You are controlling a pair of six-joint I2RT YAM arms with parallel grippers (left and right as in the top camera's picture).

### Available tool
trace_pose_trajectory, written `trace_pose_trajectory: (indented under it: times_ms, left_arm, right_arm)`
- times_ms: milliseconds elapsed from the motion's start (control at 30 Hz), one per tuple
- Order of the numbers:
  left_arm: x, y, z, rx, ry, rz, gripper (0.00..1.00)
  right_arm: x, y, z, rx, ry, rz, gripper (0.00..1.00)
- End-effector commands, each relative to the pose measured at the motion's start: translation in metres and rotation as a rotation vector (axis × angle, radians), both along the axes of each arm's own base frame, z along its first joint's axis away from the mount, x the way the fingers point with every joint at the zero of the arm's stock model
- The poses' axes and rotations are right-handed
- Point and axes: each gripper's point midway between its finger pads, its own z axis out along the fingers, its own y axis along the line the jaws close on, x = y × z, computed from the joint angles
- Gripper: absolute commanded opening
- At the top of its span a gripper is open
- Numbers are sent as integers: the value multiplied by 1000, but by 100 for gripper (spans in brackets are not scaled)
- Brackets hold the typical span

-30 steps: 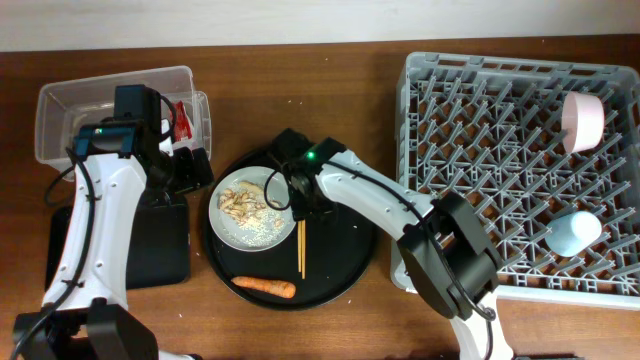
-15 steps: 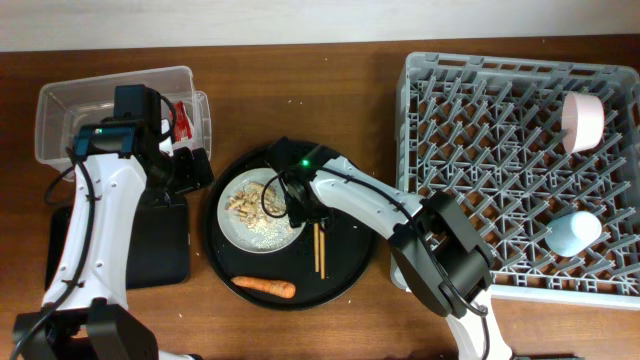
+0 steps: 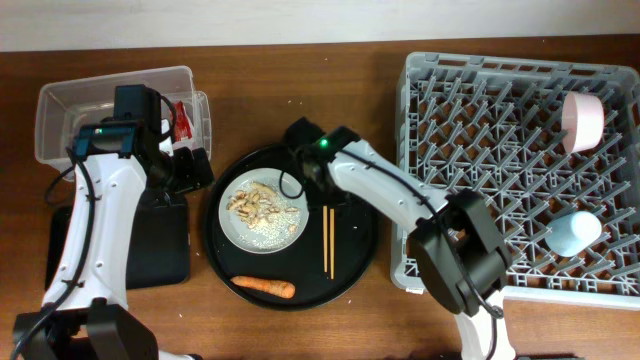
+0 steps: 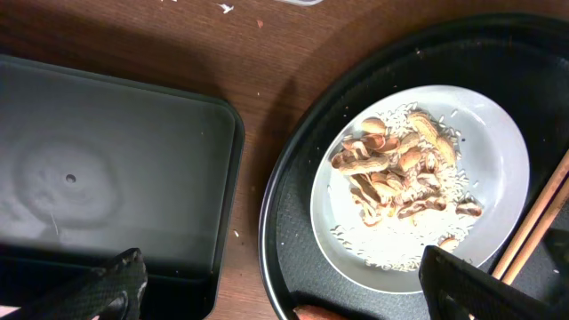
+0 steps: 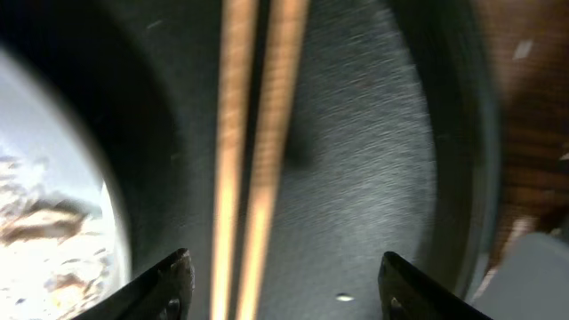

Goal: Sort waste into correct bins and load items into the dishwasher rack

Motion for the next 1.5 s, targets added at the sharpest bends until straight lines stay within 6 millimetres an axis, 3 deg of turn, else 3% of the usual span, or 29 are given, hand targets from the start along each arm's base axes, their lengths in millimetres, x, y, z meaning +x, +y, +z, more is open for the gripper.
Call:
trace_pose_trajectory:
  times_ms: [0,467,700,800,1000,1067,1133,1233,1300,1367,1433,1467]
  left_arm:
    - [-2,-2,4,-4,-12,-1,97]
    - [-1,-4,4,-4,-12,-8,97]
    - [-1,-4,4,-4,-12,-8,98]
    - [-2,-4,4,-4,-12,-8,97]
    - [-2,-4,4,-4,-12,-8,98]
    - [-2,-4,4,-4,-12,-8,98]
    - [-2,-4,4,-4,-12,-8,98]
    - [-1,-4,4,-4,-12,-8,98]
    - [-2,-4,4,-4,-12,-8,98]
    - [-1,-4,4,-4,-12,-8,98]
    - [-1,-4,4,-4,-12,-8,98]
    - [-1,-4,4,-4,-12,-8,98]
  right_arm:
    - [8,-5,16,22,-24,-27,66]
    - [-10,-19,-27,-23,38,-41,66]
    - [-20,-14,-41,15,68,-51,66]
    - [-23,-12,-41,28,80,-78,20]
    - [-29,-2,-40,89,122,-76,4]
    - [-24,-3,-32,100,114,-68,4]
    - [-13,-8,-5,124,76,-49,4]
    - [14,-28,67,188,-70,-26,4]
    - [29,-62,114,225,-182,-43,4]
    - [33,-96,127,212,-204,-87,4]
    - [31,-133,122,175,-158,-129,4]
    - [30,-143,118,165,-142,-139,4]
